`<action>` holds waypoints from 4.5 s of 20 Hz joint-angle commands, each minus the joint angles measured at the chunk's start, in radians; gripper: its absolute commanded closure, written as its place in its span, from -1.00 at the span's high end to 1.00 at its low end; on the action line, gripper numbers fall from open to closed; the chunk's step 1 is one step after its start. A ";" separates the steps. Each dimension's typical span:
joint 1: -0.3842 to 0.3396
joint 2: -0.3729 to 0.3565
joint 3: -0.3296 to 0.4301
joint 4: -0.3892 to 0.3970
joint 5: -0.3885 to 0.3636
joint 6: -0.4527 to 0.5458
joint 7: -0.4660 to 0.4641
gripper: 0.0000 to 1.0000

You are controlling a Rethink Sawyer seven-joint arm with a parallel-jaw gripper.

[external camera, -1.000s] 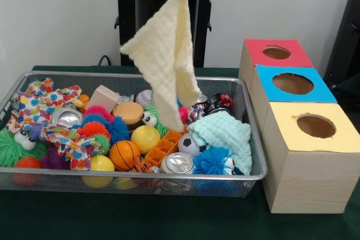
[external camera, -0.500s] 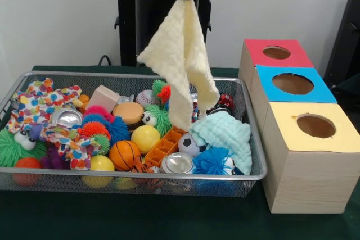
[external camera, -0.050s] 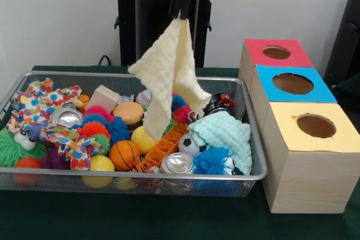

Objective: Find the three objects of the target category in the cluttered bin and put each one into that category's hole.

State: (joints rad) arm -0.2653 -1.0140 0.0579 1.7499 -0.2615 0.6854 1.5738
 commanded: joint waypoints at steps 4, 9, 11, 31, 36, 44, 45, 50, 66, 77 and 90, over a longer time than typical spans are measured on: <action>0.030 0.050 -0.047 0.116 0.040 -0.092 0.250 -1.00; 0.057 0.064 -0.068 0.136 0.048 -0.135 0.274 -1.00; 0.071 0.065 -0.080 0.139 0.053 -0.143 0.281 -1.00; 0.109 0.081 -0.141 0.171 0.100 -0.222 0.240 1.00; 0.041 0.093 -0.113 0.251 0.113 -0.323 0.213 1.00; -0.079 0.136 -0.064 0.349 0.112 -0.468 0.184 1.00; -0.096 0.148 -0.059 0.361 0.114 -0.479 0.185 1.00; -0.163 0.198 -0.037 0.411 0.096 -0.571 0.192 1.00; -0.287 0.356 -0.031 0.437 0.039 -0.753 0.178 1.00; -0.372 0.446 -0.006 0.434 -0.013 -0.821 0.166 1.00; -0.453 0.505 0.026 0.383 -0.088 -0.831 0.139 1.00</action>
State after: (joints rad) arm -0.6789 -0.5641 -0.0259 2.2070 -0.3077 -0.0573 1.5773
